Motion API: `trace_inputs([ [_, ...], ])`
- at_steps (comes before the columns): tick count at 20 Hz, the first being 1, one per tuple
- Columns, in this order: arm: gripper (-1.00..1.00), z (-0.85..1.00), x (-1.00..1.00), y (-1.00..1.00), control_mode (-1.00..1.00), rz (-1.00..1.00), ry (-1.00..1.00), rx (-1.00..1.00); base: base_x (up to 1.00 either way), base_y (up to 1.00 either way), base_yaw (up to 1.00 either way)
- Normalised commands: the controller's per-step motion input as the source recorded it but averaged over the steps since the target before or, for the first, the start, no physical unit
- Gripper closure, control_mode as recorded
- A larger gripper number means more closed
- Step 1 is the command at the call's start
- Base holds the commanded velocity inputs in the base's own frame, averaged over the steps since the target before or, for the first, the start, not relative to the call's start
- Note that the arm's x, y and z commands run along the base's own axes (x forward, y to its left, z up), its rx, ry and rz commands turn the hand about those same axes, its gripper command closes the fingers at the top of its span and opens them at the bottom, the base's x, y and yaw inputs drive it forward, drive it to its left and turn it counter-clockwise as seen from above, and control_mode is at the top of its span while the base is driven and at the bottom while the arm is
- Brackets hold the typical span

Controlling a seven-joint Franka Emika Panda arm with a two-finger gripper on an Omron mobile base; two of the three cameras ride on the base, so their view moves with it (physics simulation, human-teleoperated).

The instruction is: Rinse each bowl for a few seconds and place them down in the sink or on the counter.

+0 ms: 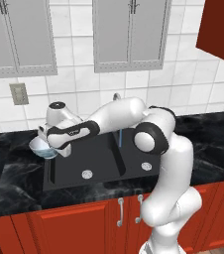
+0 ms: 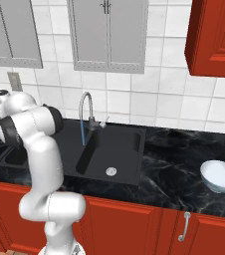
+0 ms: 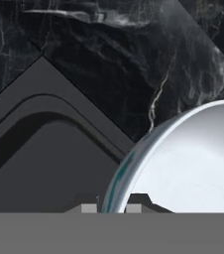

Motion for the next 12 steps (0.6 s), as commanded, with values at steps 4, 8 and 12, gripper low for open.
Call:
trace_inputs([
  [4,1.0,-0.1,0.0,0.53,-1.0,0.03,0.0,0.01,0.0,0.0,0.0],
  [8,1.0,-0.12,0.01,0.45,-1.0,0.02,0.0,0.0,0.0,0.0,0.0],
  [12,1.0,-0.18,0.05,0.37,-1.0,0.02,0.01,0.01,0.0,0.0,0.0],
])
